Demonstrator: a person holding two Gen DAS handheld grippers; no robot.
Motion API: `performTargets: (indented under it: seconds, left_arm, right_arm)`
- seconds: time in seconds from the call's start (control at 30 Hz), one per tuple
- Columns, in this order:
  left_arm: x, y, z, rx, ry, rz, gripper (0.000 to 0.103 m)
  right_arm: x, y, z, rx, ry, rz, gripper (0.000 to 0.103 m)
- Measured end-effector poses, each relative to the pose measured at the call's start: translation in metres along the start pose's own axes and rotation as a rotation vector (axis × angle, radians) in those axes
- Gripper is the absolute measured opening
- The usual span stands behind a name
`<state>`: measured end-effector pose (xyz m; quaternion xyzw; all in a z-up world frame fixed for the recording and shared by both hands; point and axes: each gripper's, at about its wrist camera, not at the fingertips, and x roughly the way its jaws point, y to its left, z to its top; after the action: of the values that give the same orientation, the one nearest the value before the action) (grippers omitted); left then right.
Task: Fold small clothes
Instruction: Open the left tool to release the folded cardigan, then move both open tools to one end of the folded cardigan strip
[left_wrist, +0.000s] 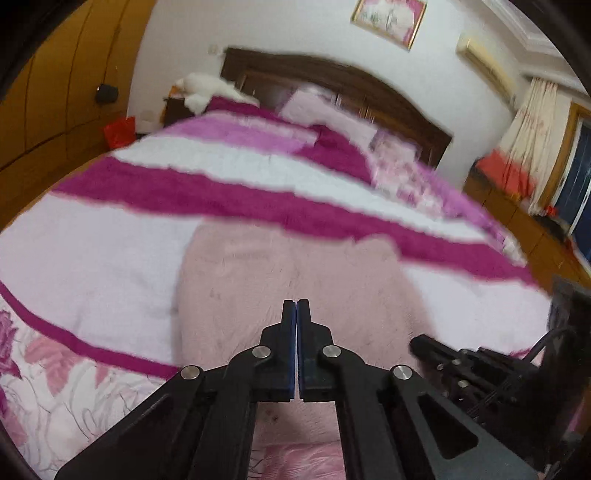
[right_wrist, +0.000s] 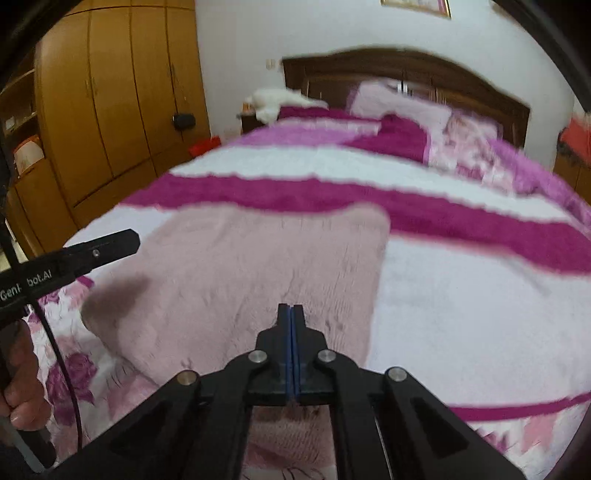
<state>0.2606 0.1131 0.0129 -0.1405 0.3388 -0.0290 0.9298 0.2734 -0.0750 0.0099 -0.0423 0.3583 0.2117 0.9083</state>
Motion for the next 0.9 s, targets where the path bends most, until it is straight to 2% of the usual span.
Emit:
performTargets:
  seconds: [0.03, 0.13, 0.23, 0.33, 0.53, 0.6, 0.67, 0.7, 0.73, 0.8, 0.83, 0.9]
  left_arm:
    - [0.013, 0.001, -0.005, 0.003, 0.055, 0.033, 0.0]
    - [0.032, 0.006, -0.014, -0.021, 0.127, 0.052, 0.0]
    - [0.035, -0.001, -0.017, 0.026, 0.126, 0.081, 0.0]
    - [0.036, -0.001, -0.017, 0.02, 0.13, 0.077, 0.0]
    - [0.035, 0.008, -0.014, -0.035, 0.153, 0.023, 0.0]
    - [0.028, 0.008, -0.01, -0.042, 0.148, -0.005, 0.0]
    - [0.016, 0.007, -0.003, -0.054, 0.138, -0.045, 0.0]
    - [0.011, 0.006, 0.0, -0.06, 0.132, -0.065, 0.004]
    - [0.002, 0.006, 0.002, -0.071, 0.117, -0.093, 0.018]
    - [-0.009, 0.004, 0.004, -0.071, 0.085, -0.125, 0.032]
    - [-0.014, 0.002, 0.006, -0.057, 0.06, -0.132, 0.037]
    - [-0.02, 0.001, 0.01, -0.04, 0.018, -0.102, 0.039]
  right_arm:
    - [0.007, -0.004, -0.005, 0.012, 0.018, 0.011, 0.0]
    - [0.021, -0.013, -0.016, 0.036, 0.022, 0.051, 0.0]
    - [0.029, -0.027, -0.017, 0.094, 0.037, 0.121, 0.0]
    - [0.03, -0.033, -0.02, 0.105, 0.041, 0.157, 0.0]
    - [0.03, -0.024, -0.02, 0.062, 0.06, 0.112, 0.0]
    - [0.021, -0.018, -0.017, 0.038, 0.04, 0.1, 0.0]
    - [0.011, -0.013, -0.017, 0.022, 0.026, 0.126, 0.012]
    - [0.006, -0.012, -0.017, 0.025, 0.016, 0.153, 0.029]
    - [0.0, -0.013, -0.016, 0.038, 0.007, 0.187, 0.048]
    - [-0.009, -0.016, -0.014, 0.071, -0.009, 0.247, 0.066]
    - [-0.014, -0.017, -0.011, 0.081, -0.025, 0.25, 0.067]
    - [-0.025, -0.023, -0.006, 0.093, -0.068, 0.246, 0.067]
